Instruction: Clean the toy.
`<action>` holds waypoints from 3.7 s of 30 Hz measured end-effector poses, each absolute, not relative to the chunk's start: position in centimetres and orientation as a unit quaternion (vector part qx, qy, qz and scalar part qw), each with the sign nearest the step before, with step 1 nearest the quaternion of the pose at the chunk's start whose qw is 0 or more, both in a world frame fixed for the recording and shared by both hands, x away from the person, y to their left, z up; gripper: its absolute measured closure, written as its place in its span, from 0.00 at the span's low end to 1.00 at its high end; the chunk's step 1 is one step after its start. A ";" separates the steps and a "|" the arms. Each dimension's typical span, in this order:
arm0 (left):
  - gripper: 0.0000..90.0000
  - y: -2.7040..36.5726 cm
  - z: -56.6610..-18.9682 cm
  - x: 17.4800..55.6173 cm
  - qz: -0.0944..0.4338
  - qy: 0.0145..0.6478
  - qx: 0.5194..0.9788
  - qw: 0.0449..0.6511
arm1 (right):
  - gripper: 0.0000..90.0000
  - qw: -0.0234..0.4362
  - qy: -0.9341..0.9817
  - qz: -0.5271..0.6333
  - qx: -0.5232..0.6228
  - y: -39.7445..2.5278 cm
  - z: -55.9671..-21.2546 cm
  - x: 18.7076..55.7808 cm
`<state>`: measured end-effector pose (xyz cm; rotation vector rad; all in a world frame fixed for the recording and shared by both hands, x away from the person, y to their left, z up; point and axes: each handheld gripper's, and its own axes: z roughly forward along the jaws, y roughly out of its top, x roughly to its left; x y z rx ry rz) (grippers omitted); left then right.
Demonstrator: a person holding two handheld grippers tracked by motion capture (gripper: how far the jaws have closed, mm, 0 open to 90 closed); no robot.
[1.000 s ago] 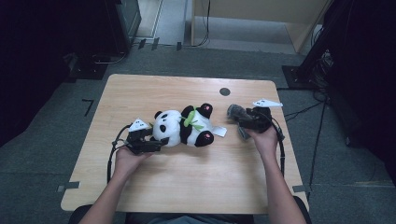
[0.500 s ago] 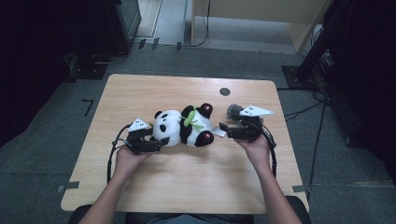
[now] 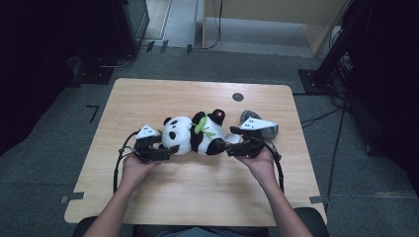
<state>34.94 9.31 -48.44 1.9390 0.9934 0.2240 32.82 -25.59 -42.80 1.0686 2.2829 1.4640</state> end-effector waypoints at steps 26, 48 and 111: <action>0.22 9.1 -48.1 35.5 0.081 0.417 0.774 0.468 | 0.31 0.172 0.819 0.437 0.331 -21.5 -47.6 34.4; 0.18 10.2 -47.2 33.9 0.117 0.353 0.781 0.502 | 0.62 0.137 0.789 0.449 0.396 -24.0 -42.6 35.5; 0.28 9.8 -46.3 34.2 0.126 0.328 0.787 0.507 | 0.44 0.157 0.782 0.477 0.370 -25.3 -43.0 34.5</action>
